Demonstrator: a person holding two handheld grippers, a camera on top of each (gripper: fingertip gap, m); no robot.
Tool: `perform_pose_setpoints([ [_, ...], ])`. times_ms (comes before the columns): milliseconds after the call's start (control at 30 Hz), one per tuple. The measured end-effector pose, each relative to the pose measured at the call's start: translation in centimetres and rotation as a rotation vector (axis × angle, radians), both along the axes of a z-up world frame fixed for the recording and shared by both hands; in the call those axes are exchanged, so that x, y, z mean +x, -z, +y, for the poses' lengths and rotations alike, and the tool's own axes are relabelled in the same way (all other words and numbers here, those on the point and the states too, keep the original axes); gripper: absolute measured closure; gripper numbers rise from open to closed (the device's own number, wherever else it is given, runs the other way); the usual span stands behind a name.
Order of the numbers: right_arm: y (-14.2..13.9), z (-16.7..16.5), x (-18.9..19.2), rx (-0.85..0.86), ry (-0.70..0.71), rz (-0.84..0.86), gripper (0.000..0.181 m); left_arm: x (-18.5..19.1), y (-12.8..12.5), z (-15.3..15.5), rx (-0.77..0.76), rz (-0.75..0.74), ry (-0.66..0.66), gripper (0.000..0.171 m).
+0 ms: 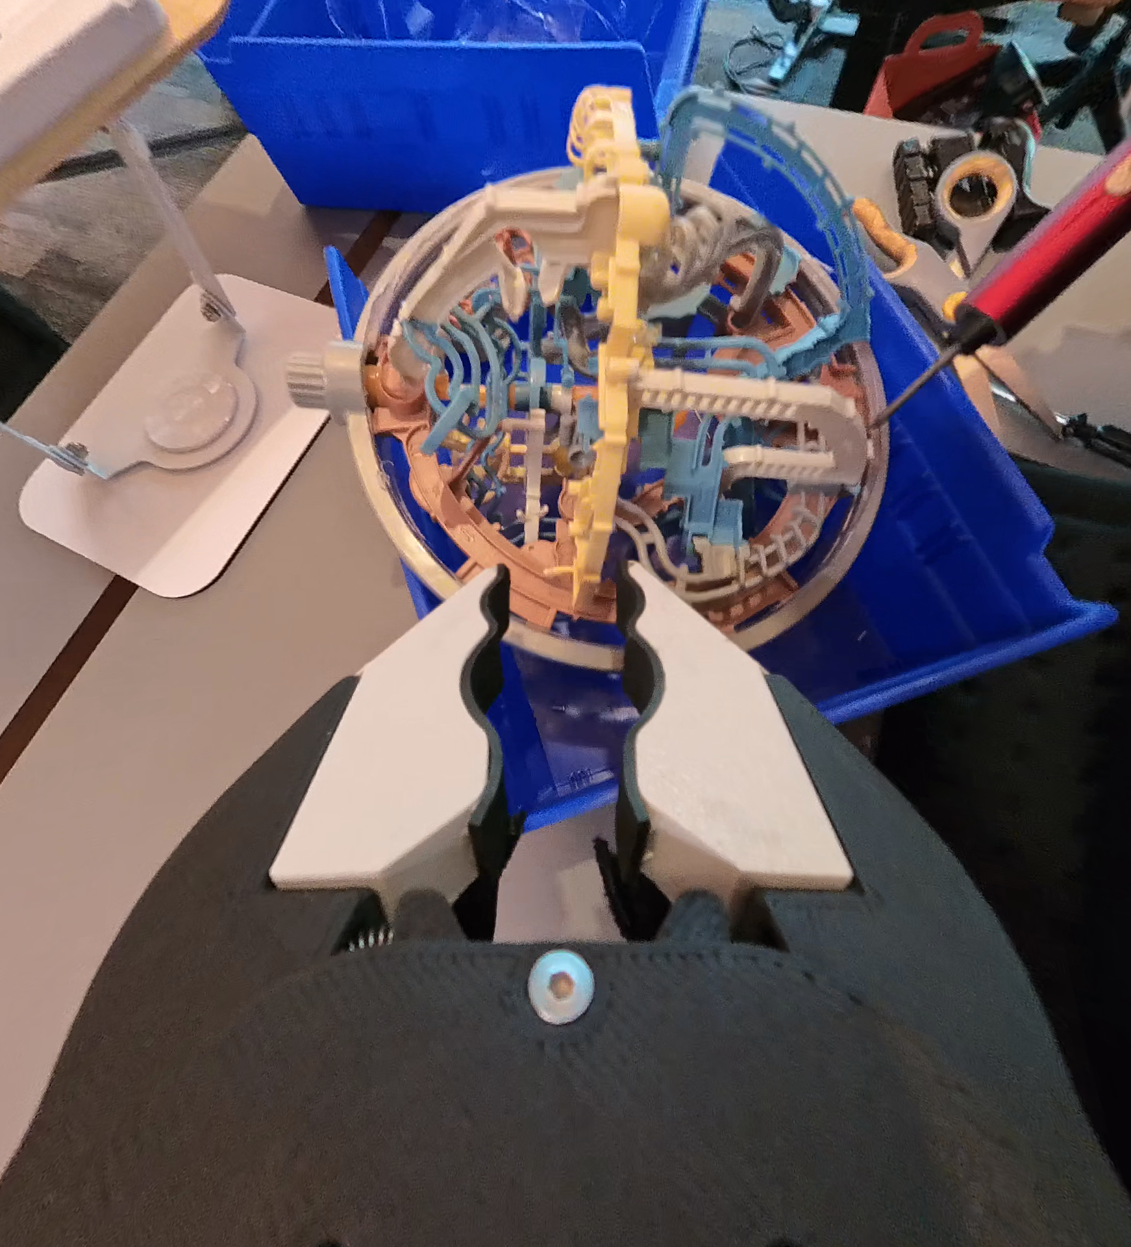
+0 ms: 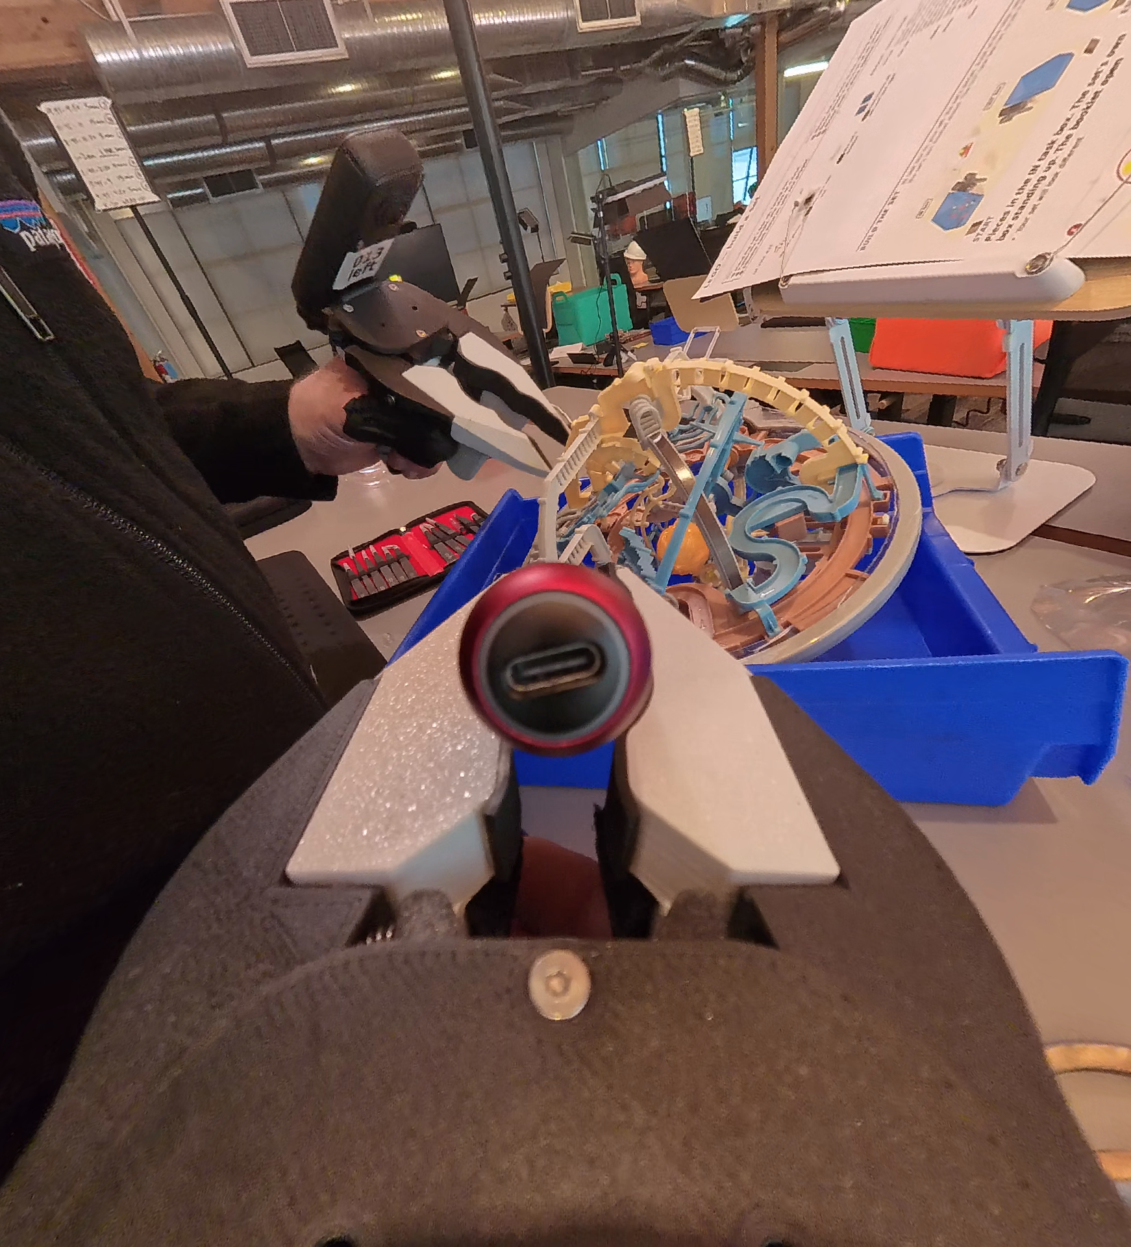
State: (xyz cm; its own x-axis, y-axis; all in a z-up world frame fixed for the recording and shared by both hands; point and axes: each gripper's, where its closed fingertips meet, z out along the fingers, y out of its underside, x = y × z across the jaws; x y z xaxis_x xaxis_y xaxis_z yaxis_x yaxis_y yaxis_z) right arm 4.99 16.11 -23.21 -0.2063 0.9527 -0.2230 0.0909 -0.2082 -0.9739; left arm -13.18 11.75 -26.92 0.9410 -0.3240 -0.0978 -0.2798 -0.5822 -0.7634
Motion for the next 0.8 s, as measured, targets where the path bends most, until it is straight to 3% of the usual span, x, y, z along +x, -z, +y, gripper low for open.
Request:
perform_pose_setpoints([
  [200, -0.3, -0.5, 0.2, 0.005, 0.003, -0.003, 0.161, 0.9, 0.9, -1.9, -0.036, 0.015, 0.116, 0.142],
  [400, -0.8, -1.9, 0.5, -0.007, -0.001, 0.006, 0.160, 3.8, 0.1, -3.8, -0.013, -0.028, 0.215, 0.142],
  [633, -0.8, -5.0, 0.0, -0.047, -0.044, 0.010, 0.161, 9.2, -1.4, -5.3, 0.046, -0.127, 0.328, 0.131],
  [800, -0.9, -7.1, -0.5, -0.073, -0.077, 0.026, 0.160, 10.6, -1.2, -6.2, 0.046, -0.091, 0.374, 0.124],
])
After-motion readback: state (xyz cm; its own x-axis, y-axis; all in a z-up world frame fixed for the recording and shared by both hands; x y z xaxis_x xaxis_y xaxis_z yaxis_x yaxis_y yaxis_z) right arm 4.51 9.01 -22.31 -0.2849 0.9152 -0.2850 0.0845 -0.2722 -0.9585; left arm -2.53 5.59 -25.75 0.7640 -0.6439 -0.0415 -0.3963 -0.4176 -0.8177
